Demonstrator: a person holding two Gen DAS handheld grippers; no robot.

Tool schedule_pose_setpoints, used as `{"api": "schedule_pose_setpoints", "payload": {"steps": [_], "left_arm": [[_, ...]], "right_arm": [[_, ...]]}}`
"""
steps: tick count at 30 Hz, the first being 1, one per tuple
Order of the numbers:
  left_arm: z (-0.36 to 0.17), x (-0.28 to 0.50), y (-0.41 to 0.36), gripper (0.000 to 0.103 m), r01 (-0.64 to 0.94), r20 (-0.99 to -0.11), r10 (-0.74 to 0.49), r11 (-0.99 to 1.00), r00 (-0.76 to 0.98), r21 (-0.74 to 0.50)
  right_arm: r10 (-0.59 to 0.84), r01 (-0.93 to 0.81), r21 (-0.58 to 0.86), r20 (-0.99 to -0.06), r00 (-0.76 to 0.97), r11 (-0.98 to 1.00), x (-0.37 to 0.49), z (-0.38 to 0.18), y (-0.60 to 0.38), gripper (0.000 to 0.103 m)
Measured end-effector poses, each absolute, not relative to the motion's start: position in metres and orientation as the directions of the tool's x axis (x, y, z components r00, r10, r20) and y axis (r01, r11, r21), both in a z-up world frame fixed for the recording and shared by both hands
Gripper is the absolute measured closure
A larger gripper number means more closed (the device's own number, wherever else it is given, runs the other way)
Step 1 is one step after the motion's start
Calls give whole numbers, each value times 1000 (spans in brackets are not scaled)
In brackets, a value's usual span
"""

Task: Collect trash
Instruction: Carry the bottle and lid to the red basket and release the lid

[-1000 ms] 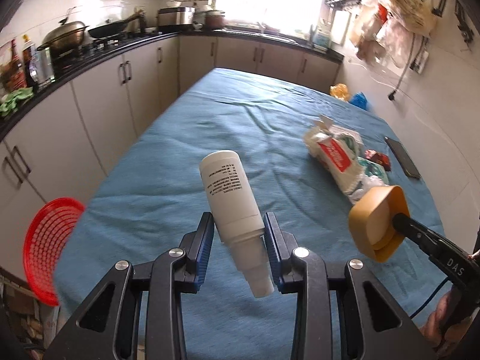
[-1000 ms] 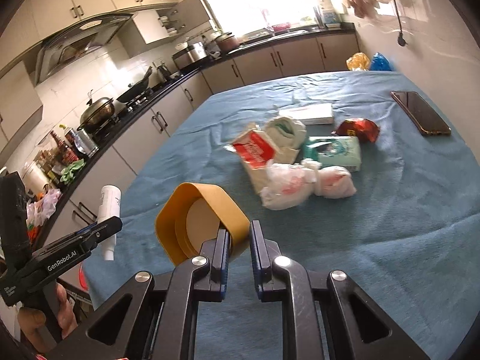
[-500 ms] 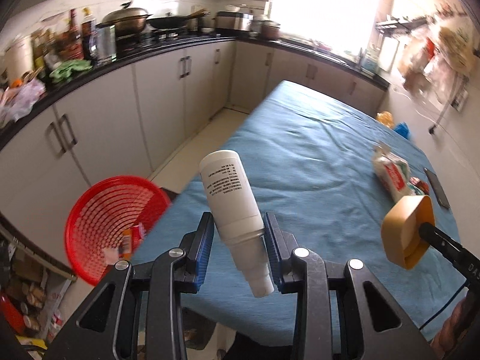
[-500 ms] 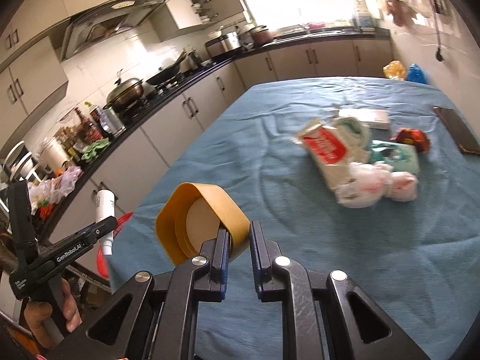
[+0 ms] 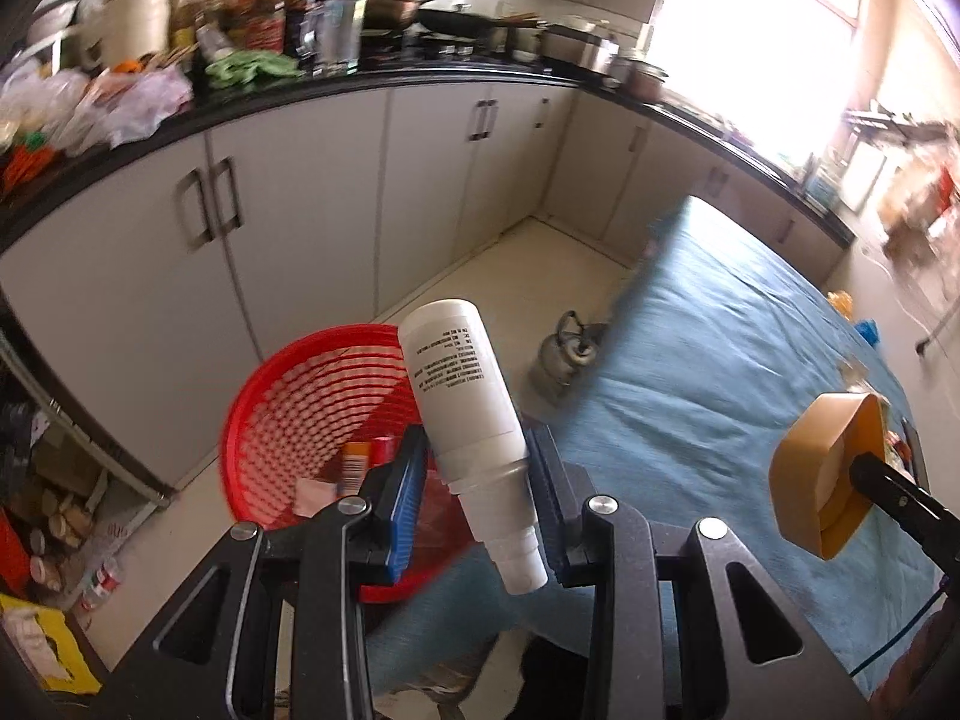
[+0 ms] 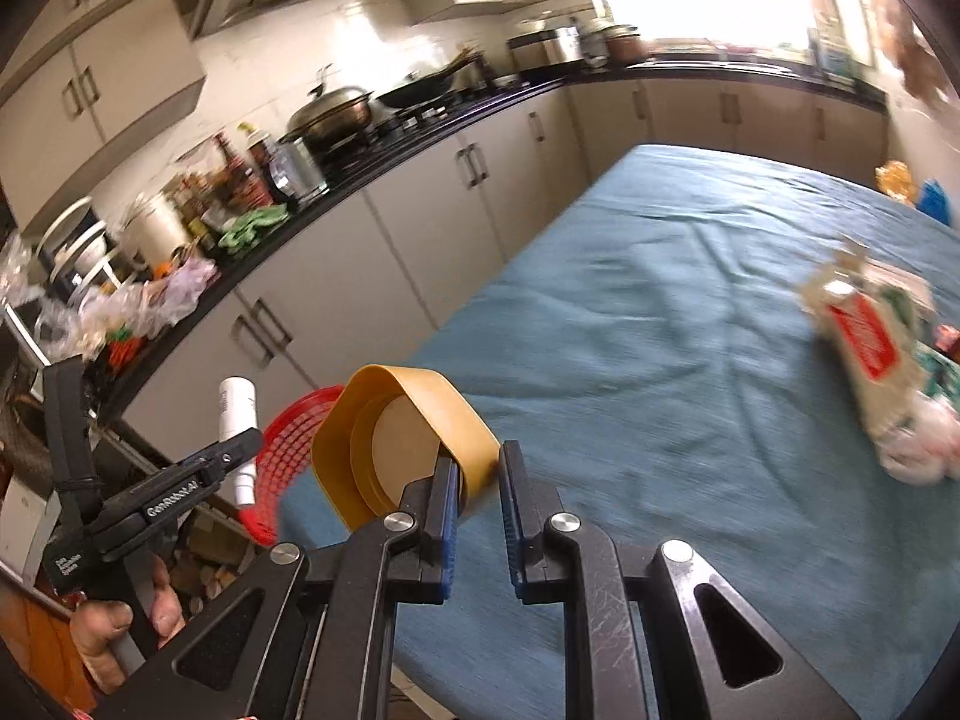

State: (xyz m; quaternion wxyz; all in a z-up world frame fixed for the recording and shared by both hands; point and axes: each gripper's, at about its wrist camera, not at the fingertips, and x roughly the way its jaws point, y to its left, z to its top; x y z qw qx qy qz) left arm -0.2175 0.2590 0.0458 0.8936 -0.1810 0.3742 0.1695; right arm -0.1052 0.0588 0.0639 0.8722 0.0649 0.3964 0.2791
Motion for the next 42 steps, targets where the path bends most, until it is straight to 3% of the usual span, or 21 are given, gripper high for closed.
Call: {"api": "schedule_pose_setpoints", "payload": {"steps": [8,24,26,28,42], "left_arm": [[22,-223,317,70,-538,-756,206,814,621,-220],[-6,-216,353,70,-561,-787,160,784,595,-265],[-5,-217,355,67,-558,-786,157,785,599,-268],[-4,-218,355,55,-556,-783,163,788,600,-263],[19,-222,327,44,-540,-758,220,817,614,-200]], "right_arm": [[584,-540,311,-670,459,782,-91,57,143,88],[557,-587,286,-753,351,758,-57,11,242,86],[564,-568,316,-755,334,760,-53,6,241,83],[572,-555,342,-757,315,758,-51,3,239,80],[576,-523,348,-728,372,778,-65,20,194,62]]}}
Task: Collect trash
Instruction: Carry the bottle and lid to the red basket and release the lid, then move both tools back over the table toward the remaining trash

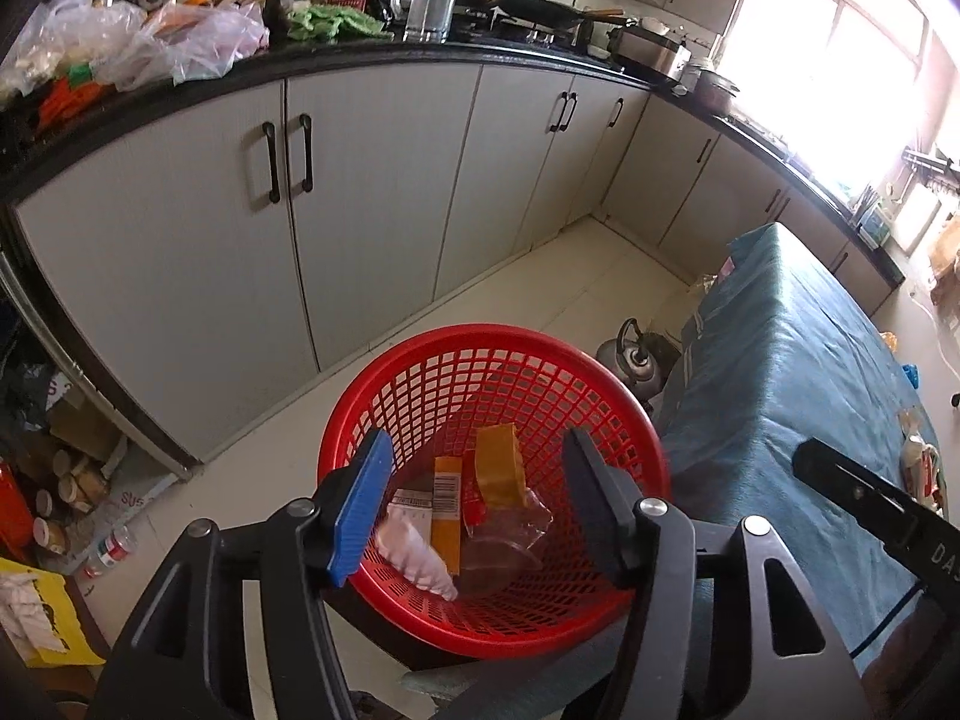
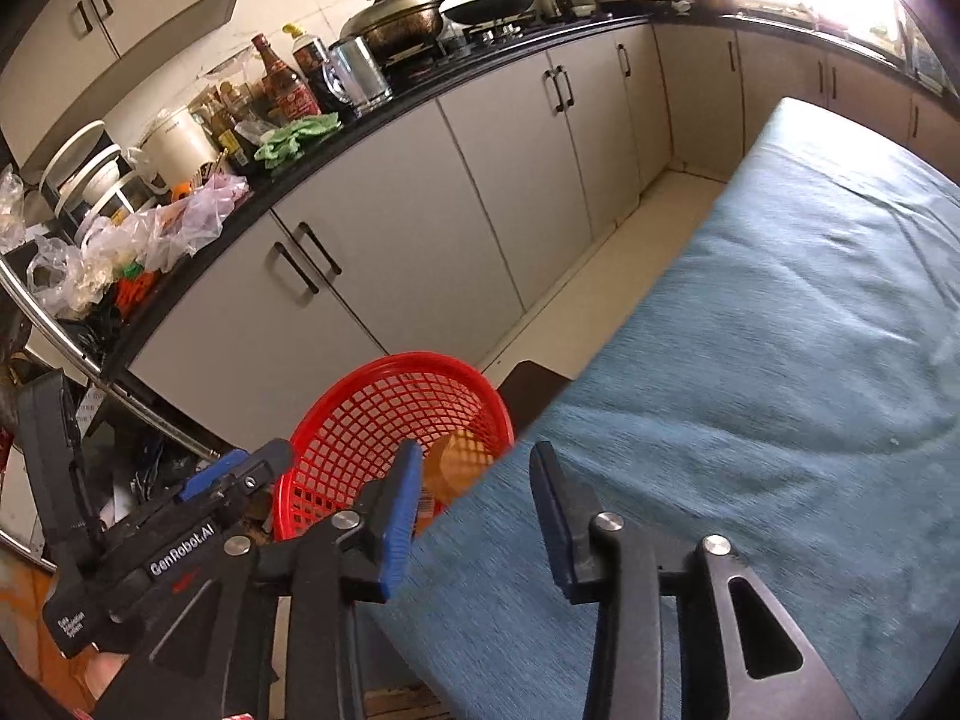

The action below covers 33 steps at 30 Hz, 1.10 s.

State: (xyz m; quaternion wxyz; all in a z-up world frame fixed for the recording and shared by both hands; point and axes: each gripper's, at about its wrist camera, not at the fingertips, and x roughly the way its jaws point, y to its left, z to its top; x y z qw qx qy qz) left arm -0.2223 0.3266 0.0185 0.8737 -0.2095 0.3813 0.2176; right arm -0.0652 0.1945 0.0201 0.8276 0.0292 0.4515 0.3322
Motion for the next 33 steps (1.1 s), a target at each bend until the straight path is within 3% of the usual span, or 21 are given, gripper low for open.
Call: {"api": "schedule_pose_setpoints", "payload": {"steps": [12,23,33], "left_arm": [[53,-242,281,38,-481,-705,244,862,666,-157],[93,-281,235,30,-400,-633,243,909,735,-116],[103,-252,177,29,-227,-659,87,965,747,-130]], "right_arm": [[555,-455,354,-697,454,817,-102,38,123,57],[479,-347,333,-664,575,877,-154,61,23,43],[365,-172,342,-650,667,924,-169,57,-85,38]]}}
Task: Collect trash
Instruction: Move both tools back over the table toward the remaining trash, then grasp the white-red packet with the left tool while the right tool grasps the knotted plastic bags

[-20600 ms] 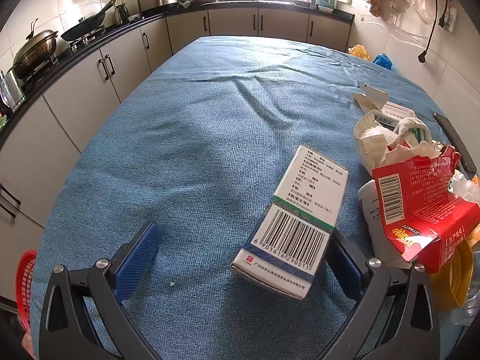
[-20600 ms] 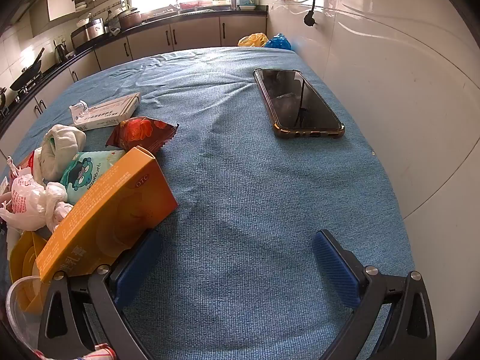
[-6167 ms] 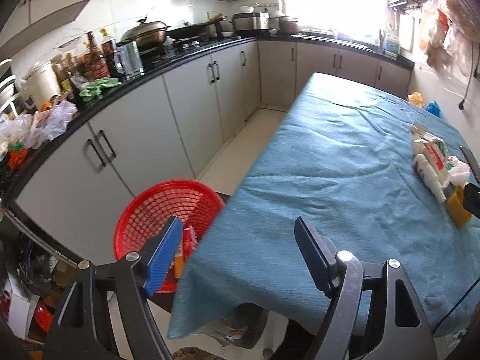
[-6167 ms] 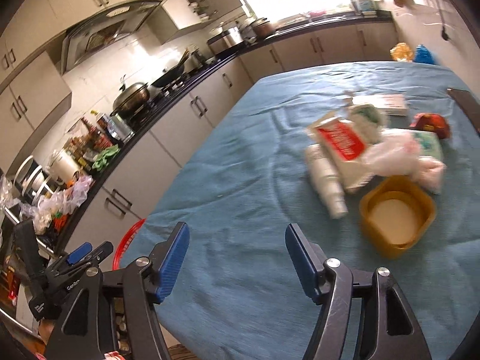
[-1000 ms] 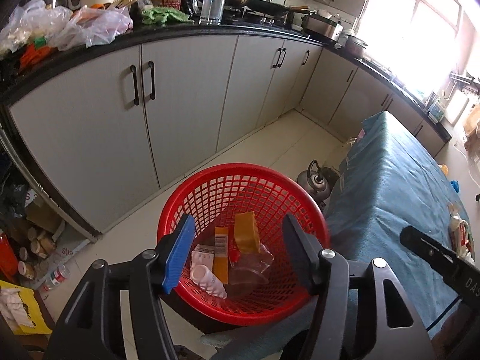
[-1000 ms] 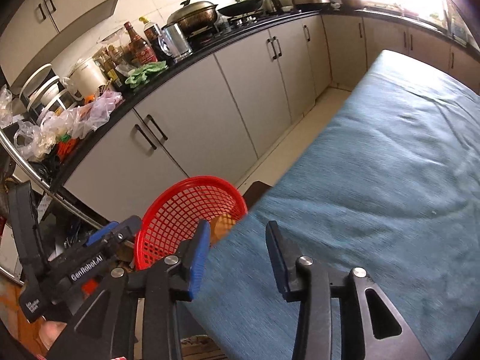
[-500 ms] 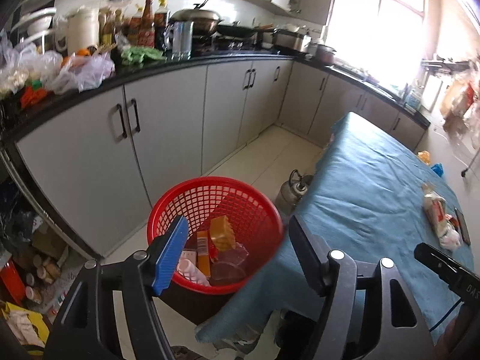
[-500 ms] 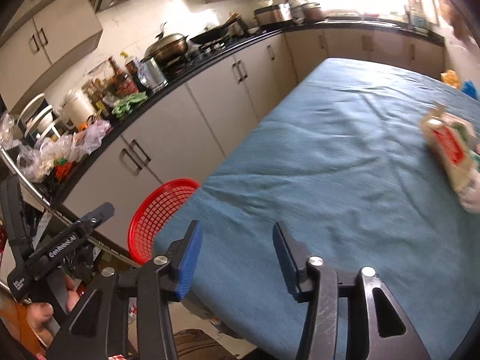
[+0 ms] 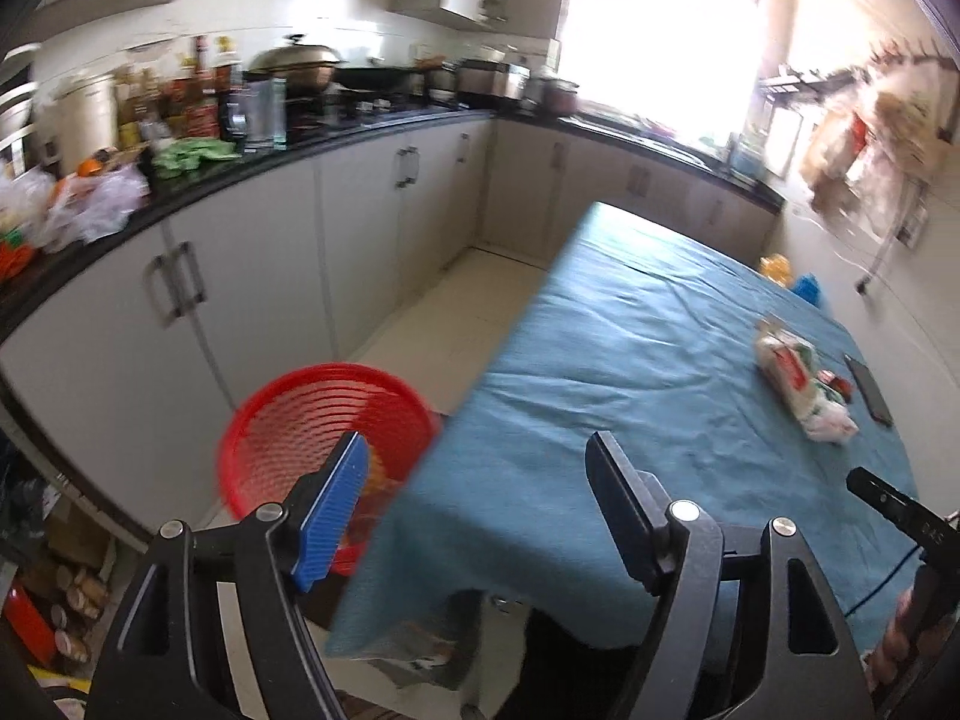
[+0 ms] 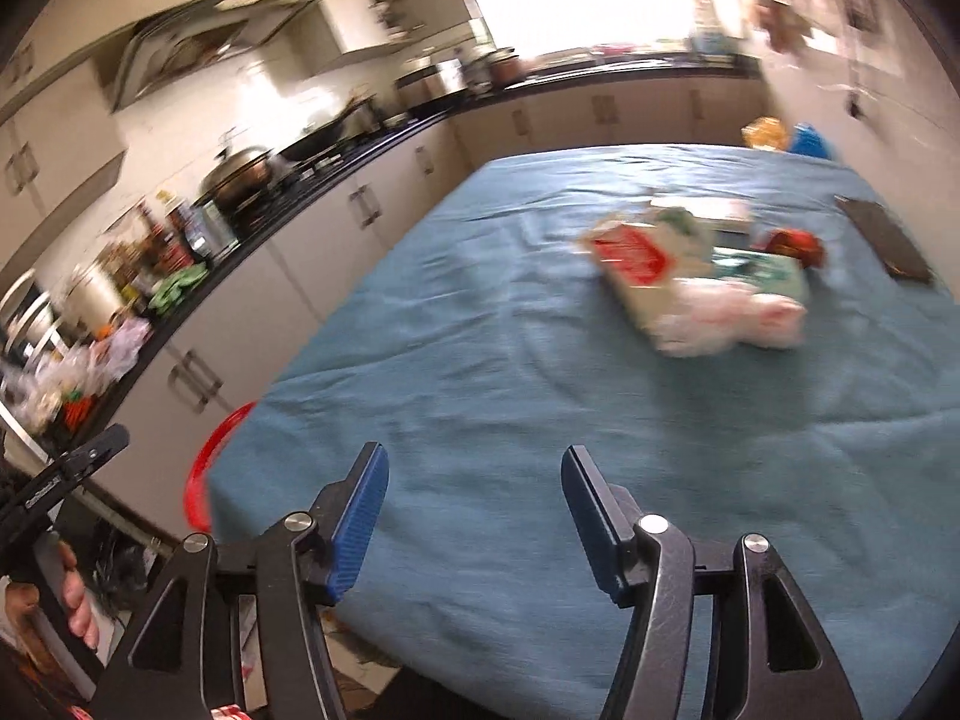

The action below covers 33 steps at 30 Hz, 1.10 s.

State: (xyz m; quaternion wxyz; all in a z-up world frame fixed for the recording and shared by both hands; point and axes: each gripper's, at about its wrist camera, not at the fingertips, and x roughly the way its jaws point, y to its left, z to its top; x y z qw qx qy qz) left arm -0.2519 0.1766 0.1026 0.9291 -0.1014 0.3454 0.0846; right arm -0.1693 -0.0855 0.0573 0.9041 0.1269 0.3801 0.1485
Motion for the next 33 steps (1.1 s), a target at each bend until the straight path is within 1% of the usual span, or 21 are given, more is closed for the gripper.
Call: {"api": "schedule_pose_setpoints", "payload": {"steps": [6,10,17,22,25,29,33], "left_arm": [[92,-195,118,29,-87,-716,-52,984,696,-156],[88,-153,70,29,5,-732,-135,984,668,-177],[65,-81,-3,29,103,-758,-302,948,578,-300],[41,-37,-45,29,122,-781,-352,932,516,-340],[29,-12,-63,29,119,-783,-386,918,487,-379],[13,14,-79,29,106,-794,-398,912,459,-396],[10,27,-92,29,107,-780,-428,897,456,-429]], "right_arm": [[299,-28,387,-661,688,922,-161,45,-158,36],[282,34,416,-673,684,909,-145,38,-196,35],[278,76,436,-689,669,897,-106,32,-242,35],[291,75,442,-699,653,894,-86,26,-259,35],[318,66,473,-682,658,879,-83,22,-267,34],[346,52,502,-663,664,863,-80,20,-271,34],[356,42,509,-656,665,860,-76,19,-273,33]]}}
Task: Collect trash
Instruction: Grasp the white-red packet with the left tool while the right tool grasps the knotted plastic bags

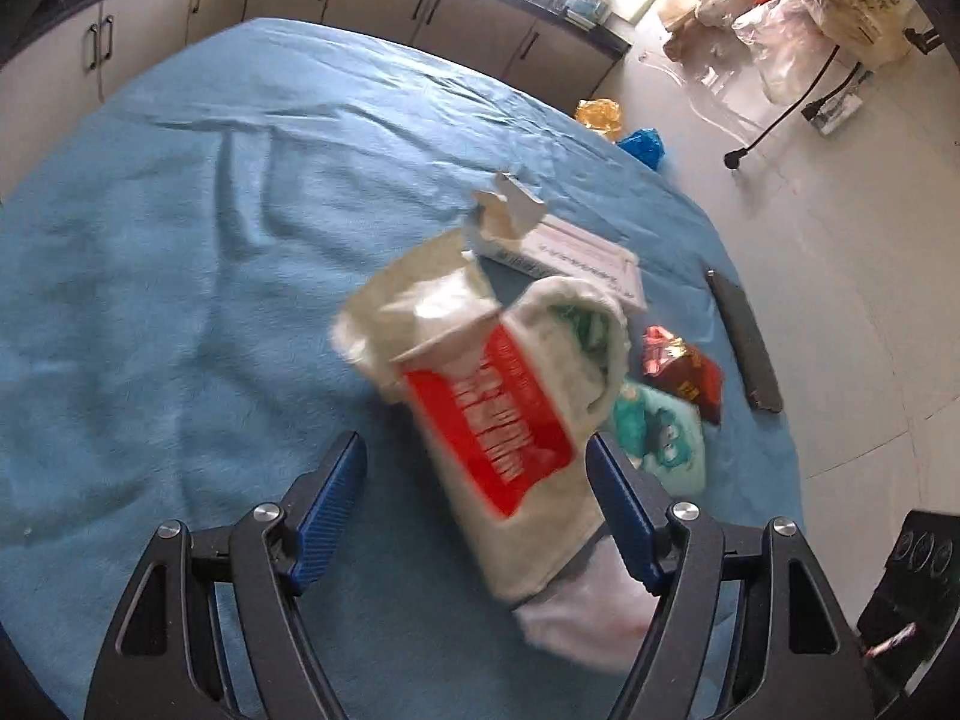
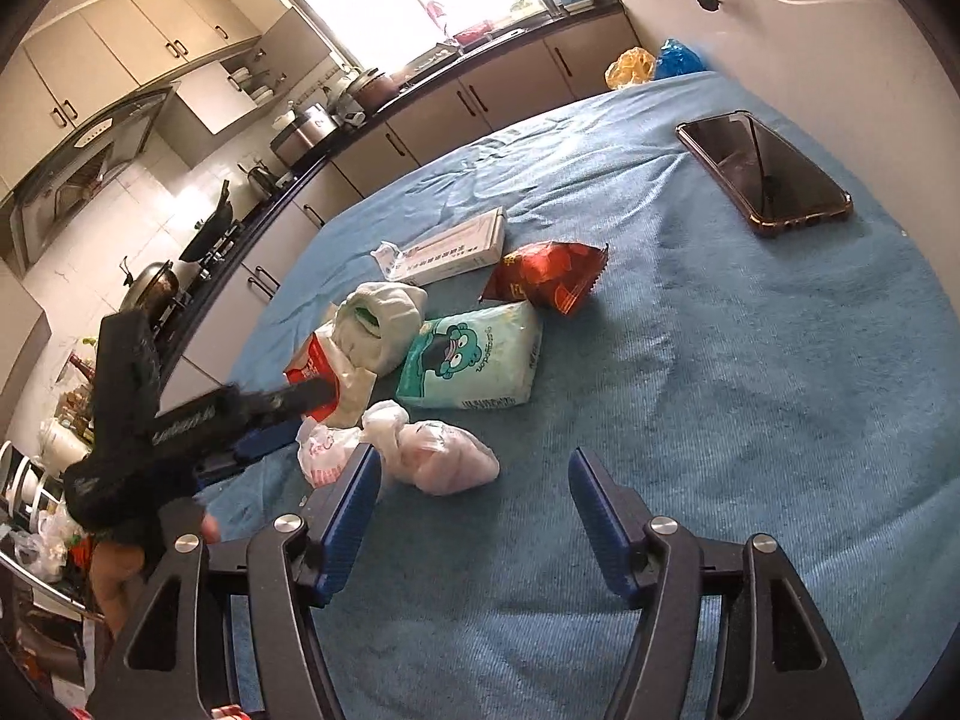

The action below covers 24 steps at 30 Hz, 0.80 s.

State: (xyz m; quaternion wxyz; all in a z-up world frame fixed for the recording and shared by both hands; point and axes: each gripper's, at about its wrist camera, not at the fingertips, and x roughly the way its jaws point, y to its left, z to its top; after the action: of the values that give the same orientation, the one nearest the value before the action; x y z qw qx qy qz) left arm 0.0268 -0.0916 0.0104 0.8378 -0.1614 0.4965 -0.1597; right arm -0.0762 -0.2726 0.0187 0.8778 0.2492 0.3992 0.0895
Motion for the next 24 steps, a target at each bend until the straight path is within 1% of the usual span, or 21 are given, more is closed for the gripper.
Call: {"api": "schedule_pose_setpoints", "payload": {"steps": [1,2,3,6,9,16,19,24], "left_arm": [[10,28,-95,30,109,-775,-442,890,452,-444],[10,29,-97,39,109,-775,-437,892,456,-439],[10,28,-103,62,125,-783,-436,895,443,-427],[16,20,-110,64,145,-792,-414,908,448,-393],[29,7,-107,64,162,-784,-399,916,476,-367],[60,-36,-71,64,172,-758,-379,924,531,-342],[66,-56,-51,64,152,-753,-332,942,568,-301],[66,-81,-18,64,103,-751,-278,957,599,-273]], "right_arm": [[358,40,510,-655,665,859,-76,19,-273,33],[360,37,511,-653,666,858,-76,19,-273,33],[360,36,511,-653,666,859,-75,19,-271,32],[363,37,514,-654,663,857,-73,17,-272,31],[363,41,515,-658,660,856,-73,16,-271,31],[370,16,505,-653,661,863,-76,20,-260,31],[383,-10,500,-649,657,866,-79,23,-247,31],[404,-23,501,-668,625,865,-78,16,-224,31]]}}
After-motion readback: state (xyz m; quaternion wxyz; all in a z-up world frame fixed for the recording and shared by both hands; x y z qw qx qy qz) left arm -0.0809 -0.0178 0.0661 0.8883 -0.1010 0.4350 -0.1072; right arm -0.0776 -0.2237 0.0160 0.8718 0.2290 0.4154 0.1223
